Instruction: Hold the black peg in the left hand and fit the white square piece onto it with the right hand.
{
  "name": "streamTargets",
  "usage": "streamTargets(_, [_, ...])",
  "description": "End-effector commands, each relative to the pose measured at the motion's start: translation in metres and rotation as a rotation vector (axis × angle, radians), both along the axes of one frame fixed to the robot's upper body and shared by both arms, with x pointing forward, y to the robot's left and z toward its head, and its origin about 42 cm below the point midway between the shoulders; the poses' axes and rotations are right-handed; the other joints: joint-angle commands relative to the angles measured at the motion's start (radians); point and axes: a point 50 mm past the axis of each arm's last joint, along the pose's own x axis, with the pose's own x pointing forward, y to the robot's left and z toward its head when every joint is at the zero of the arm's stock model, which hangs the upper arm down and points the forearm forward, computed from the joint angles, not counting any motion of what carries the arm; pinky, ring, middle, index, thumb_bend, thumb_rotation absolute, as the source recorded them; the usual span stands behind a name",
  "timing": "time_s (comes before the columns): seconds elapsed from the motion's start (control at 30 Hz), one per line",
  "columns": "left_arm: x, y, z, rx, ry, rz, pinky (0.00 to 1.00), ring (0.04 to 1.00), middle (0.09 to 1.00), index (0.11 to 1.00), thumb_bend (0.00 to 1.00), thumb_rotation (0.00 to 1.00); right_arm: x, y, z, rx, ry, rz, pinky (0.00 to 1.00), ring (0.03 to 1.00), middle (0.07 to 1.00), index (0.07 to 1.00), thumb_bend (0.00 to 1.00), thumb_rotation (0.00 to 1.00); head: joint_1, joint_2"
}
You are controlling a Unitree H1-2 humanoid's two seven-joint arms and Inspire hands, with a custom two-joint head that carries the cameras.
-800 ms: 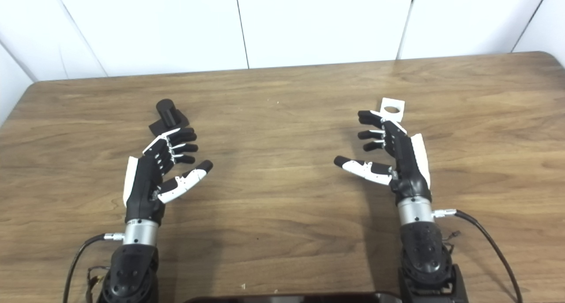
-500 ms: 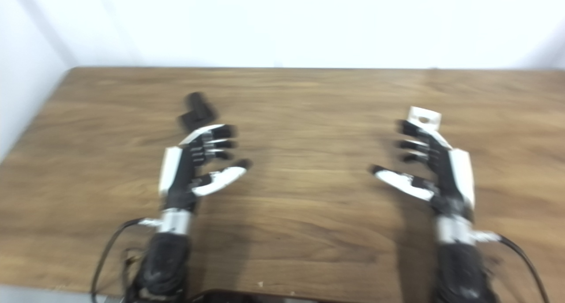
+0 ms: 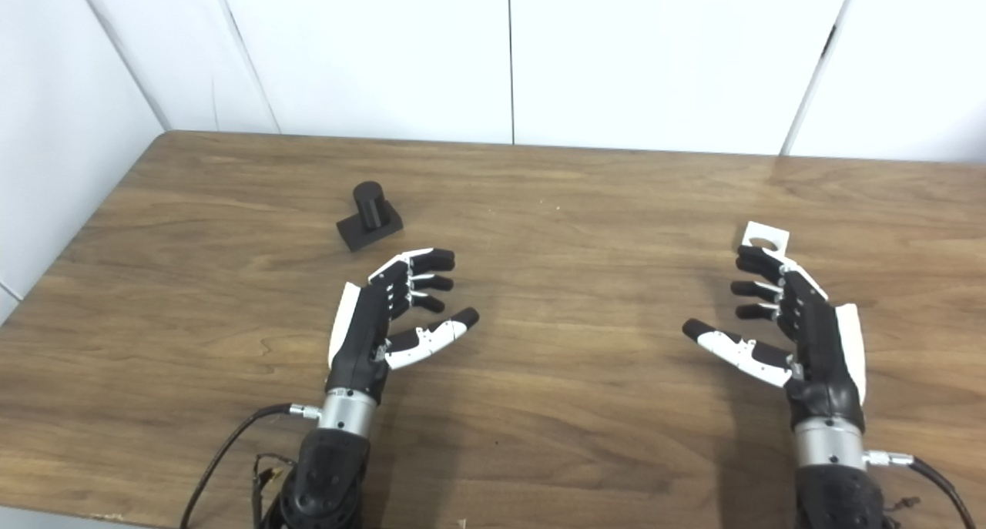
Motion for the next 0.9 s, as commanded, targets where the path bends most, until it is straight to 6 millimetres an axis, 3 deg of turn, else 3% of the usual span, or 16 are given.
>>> streamTargets(0.0, [0.009, 0.002, 0.019, 0.028, -0.112, 0.009, 0.56, 0.668, 0.725, 0.677, 0.66, 0.04, 0.007, 0.004, 0.02, -0.012, -0.088, 0.023, 0.57, 0.686, 0.764, 0.752, 0.65, 0.0, 0.001, 0.001])
streamTargets(0.37, [0.02, 0.021, 0.034, 0.161, -0.149, 0.048, 0.56, 0.695, 0.746, 0.675, 0.69, 0.09, 0.007, 0.005, 0.023, -0.01, -0.086, 0.023, 0.57, 0.68, 0.761, 0.746, 0.66, 0.0, 0.001, -0.005])
streamTargets(0.7, [0.039, 0.041, 0.056, 0.335, -0.156, 0.113, 0.62, 0.734, 0.746, 0.685, 0.67, 0.13, 0.007, 0.005, 0.028, -0.009, -0.079, 0.02, 0.57, 0.679, 0.764, 0.748, 0.65, 0.0, -0.001, -0.002])
streamTargets(0.87, [0.048, 0.048, 0.064, 0.397, -0.159, 0.154, 0.68, 0.793, 0.794, 0.676, 0.67, 0.15, 0.006, 0.006, 0.028, -0.017, -0.073, 0.02, 0.56, 0.677, 0.761, 0.745, 0.65, 0.0, -0.002, 0.001])
